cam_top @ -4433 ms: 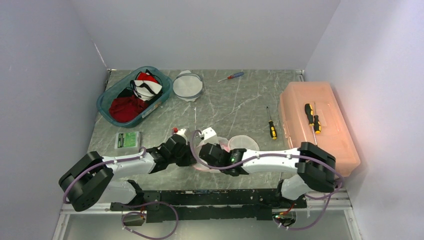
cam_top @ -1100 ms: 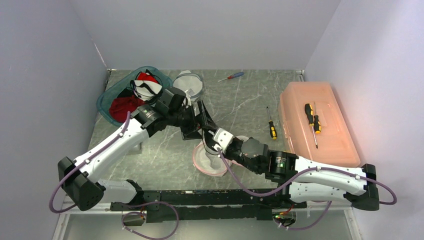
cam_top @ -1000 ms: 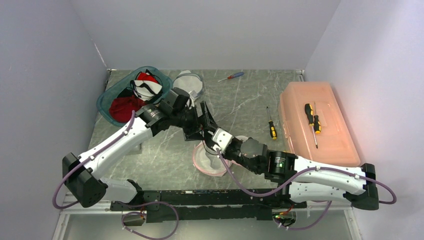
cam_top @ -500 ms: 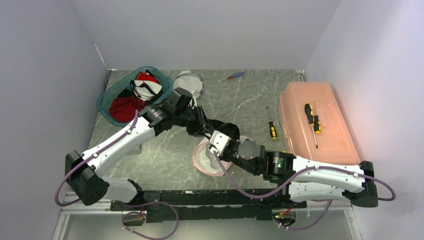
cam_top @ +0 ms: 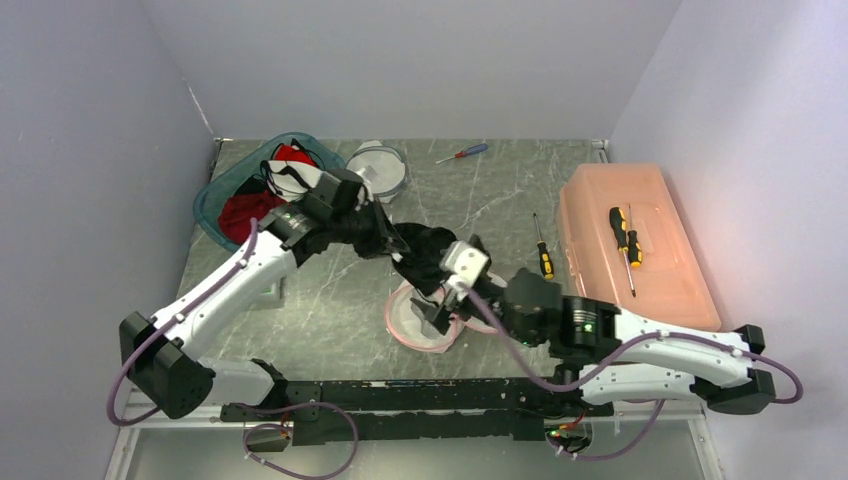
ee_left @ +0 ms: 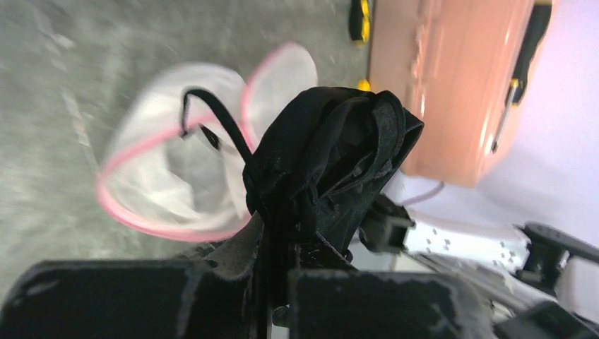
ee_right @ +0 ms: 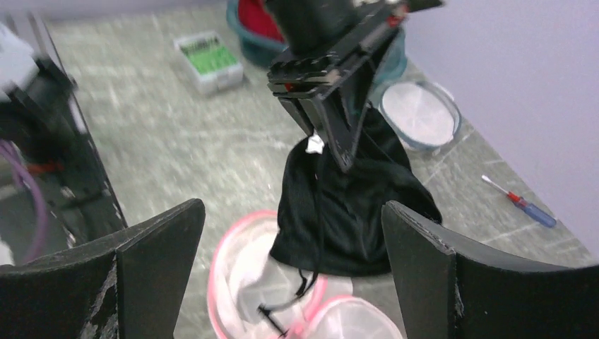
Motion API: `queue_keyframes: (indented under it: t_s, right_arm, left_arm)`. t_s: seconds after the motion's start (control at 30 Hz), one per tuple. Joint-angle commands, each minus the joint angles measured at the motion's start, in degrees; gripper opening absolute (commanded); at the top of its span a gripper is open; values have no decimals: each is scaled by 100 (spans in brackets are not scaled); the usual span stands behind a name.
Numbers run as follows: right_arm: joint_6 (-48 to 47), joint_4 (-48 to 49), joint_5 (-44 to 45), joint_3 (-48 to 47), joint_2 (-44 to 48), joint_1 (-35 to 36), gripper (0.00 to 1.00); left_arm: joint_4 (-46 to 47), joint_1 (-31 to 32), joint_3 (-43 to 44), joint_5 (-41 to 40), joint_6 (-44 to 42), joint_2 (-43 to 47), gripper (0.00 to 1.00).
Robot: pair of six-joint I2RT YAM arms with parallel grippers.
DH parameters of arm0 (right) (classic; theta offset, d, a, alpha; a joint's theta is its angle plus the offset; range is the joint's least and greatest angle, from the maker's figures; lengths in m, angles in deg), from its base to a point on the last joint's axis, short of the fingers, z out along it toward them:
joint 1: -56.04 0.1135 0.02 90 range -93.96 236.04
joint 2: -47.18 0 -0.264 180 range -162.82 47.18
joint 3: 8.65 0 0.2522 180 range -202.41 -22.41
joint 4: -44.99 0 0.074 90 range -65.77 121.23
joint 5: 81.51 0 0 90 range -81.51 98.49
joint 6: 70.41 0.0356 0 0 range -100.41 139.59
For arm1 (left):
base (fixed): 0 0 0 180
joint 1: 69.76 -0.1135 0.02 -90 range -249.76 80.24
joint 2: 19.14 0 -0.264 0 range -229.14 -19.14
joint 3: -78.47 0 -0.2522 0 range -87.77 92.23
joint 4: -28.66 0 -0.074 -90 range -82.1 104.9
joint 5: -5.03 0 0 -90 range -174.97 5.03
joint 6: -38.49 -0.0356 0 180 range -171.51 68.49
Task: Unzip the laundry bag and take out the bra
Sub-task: Pick up the bra from the laundry bag, then place the bra in the bin.
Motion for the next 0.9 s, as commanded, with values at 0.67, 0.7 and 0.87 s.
queue_keyframes:
  t_s: [0.67,0.7,0.87]
  right_arm:
    - [1802,1978,-25,1840,1427,-8,100]
    - [1832,2008,-49,1926,1448,-4,100]
    - [2007,2018,-118,2268,1627,-8,100]
  left_arm:
    - [196,-2920,3506,-3050,-3265,-996,3]
    - [267,-3120,3511,-2861,-3159,-1122,3]
    - [1193,-3958,3023,-2218,-2937,-1424,3]
